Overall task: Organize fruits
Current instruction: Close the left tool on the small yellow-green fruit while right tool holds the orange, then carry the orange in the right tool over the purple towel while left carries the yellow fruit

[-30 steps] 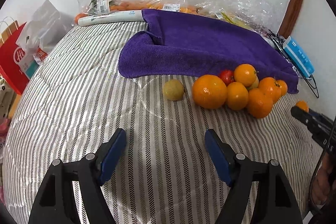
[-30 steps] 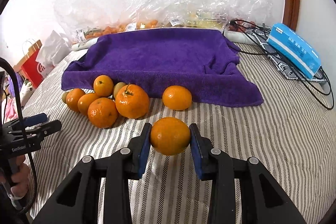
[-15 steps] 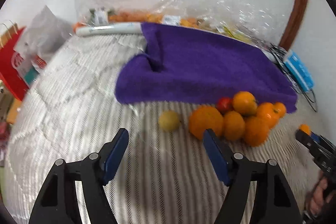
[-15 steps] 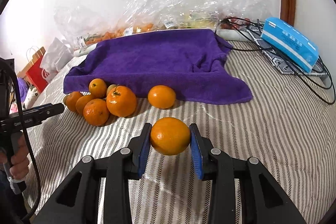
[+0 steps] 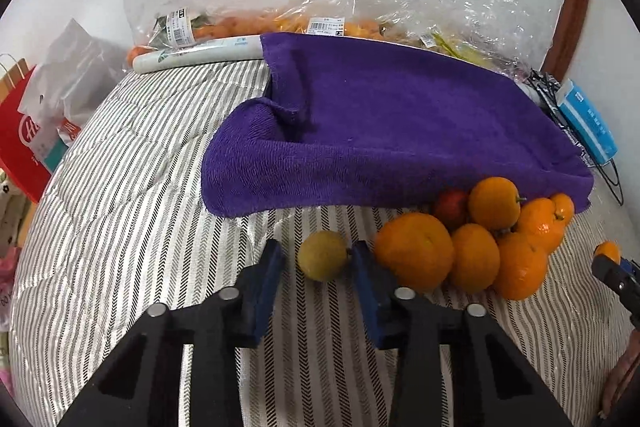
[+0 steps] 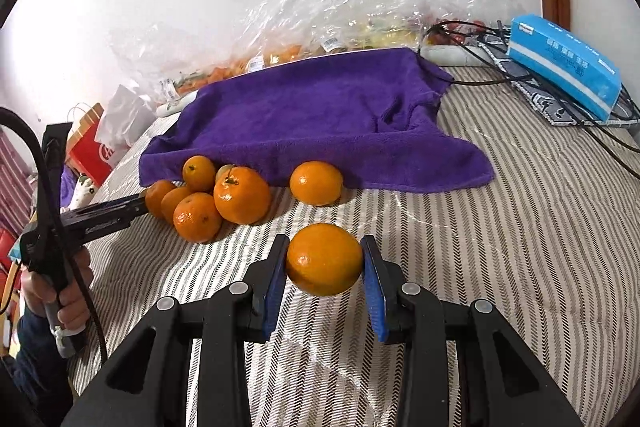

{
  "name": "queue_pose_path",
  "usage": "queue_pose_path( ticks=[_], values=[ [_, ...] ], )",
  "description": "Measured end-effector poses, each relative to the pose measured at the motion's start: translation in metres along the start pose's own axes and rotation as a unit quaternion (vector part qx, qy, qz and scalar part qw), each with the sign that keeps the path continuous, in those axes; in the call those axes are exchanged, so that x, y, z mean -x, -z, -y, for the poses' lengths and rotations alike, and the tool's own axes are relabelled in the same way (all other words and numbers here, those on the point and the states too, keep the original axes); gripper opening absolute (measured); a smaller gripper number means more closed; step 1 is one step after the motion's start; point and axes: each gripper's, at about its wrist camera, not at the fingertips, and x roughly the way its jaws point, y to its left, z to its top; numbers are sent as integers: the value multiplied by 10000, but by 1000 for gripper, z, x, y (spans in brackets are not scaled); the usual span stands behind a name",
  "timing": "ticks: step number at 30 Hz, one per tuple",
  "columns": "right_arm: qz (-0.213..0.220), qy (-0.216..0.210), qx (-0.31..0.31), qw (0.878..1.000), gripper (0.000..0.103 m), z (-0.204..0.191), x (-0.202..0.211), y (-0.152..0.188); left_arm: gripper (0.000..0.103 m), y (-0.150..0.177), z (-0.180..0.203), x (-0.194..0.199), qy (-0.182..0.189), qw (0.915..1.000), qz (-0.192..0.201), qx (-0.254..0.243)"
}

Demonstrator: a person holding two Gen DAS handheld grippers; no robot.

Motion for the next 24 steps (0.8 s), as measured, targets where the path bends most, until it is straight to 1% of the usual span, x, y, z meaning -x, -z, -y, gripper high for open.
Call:
queue_pose_path(
  ticks=[2, 8, 13, 14, 15, 19, 22, 24],
  values=[
    [-65, -35, 65, 10000, 36, -3, -2, 0, 32, 0, 1, 0, -32, 10000, -2, -33],
    [-186, -66, 213, 9996, 36, -7, -6, 2, 31, -1, -2, -1, 34, 10000, 1, 26],
    [-230, -61, 287, 9993, 36, -10, -7, 2, 31, -1, -10, -1, 239, 9993, 50, 276],
    [-225, -68, 275, 9993, 36, -10, -7, 2, 29, -1, -11, -1, 274, 9991, 57, 316],
    [-226, -73, 259, 9994, 36, -9, -7, 2, 24, -1, -12, -1, 328, 9988, 60, 352],
    [-225, -40, 238, 9995, 36, -8, -7, 1, 24, -1, -6, -1, 424, 9988, 70, 227],
    [-206, 5, 298, 9993, 36, -11, -6, 1, 24, -1, -5, 1, 411, 9988, 115, 227],
    [-199, 55, 359, 9991, 36, -13, -6, 2, 24, 0, -6, 4, 256, 9991, 182, 272]
  ],
)
